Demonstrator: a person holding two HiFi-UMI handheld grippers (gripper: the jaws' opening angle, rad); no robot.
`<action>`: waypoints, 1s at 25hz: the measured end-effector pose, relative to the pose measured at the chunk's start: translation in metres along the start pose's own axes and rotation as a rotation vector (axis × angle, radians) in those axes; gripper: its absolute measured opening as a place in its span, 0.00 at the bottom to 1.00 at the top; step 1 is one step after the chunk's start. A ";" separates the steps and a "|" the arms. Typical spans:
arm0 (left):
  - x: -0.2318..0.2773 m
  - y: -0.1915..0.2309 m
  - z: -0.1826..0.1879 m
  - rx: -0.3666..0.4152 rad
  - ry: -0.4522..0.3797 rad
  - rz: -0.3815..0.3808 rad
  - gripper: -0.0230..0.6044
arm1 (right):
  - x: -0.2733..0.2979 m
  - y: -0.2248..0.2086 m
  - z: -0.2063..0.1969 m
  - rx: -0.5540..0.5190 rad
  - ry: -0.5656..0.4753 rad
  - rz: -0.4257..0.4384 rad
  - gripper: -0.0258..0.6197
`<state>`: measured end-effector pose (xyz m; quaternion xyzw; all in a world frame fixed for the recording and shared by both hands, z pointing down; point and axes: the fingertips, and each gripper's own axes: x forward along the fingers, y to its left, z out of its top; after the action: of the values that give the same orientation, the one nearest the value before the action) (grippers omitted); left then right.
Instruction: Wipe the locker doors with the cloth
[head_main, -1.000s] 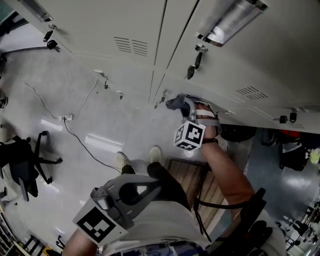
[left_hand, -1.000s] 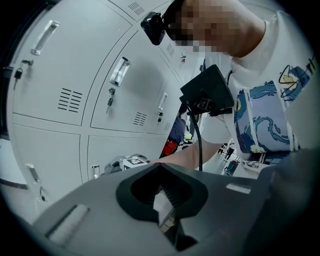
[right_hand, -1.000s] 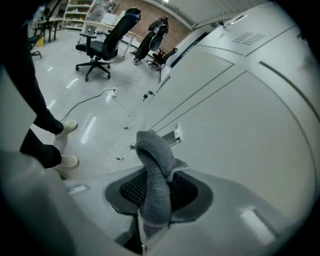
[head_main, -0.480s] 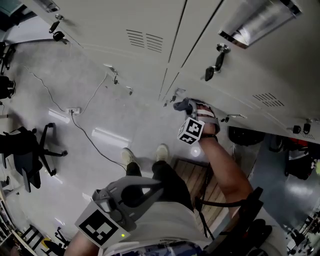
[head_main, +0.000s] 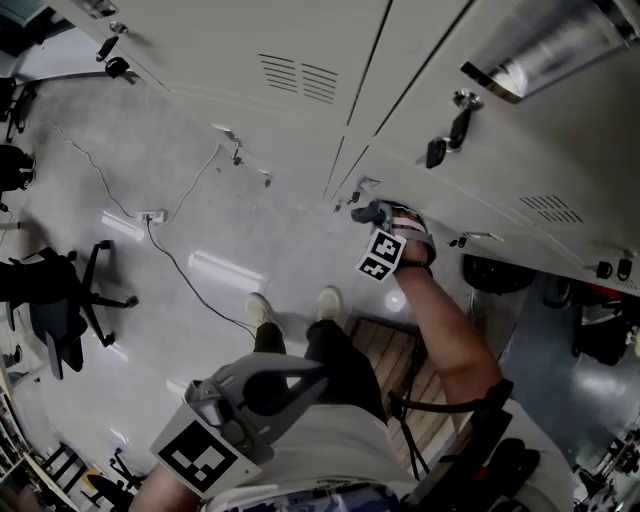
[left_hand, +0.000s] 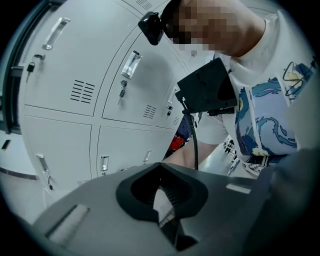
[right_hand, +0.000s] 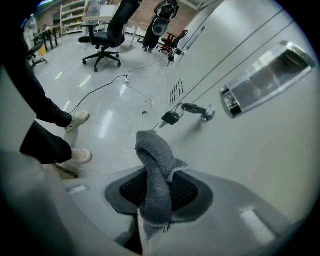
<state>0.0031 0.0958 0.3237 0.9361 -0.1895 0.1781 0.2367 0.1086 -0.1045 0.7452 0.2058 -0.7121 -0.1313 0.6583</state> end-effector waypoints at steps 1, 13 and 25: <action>0.001 0.000 0.000 0.003 0.000 -0.004 0.04 | 0.000 0.001 -0.002 0.001 0.004 0.008 0.21; -0.002 -0.024 0.023 0.073 -0.058 -0.105 0.04 | -0.183 -0.048 0.033 0.039 -0.135 -0.111 0.21; -0.012 -0.037 0.037 0.140 -0.084 -0.168 0.04 | -0.318 -0.140 0.064 0.068 -0.227 -0.338 0.21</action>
<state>0.0183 0.1102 0.2744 0.9696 -0.1072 0.1310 0.1766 0.0774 -0.0850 0.3934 0.3284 -0.7411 -0.2380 0.5351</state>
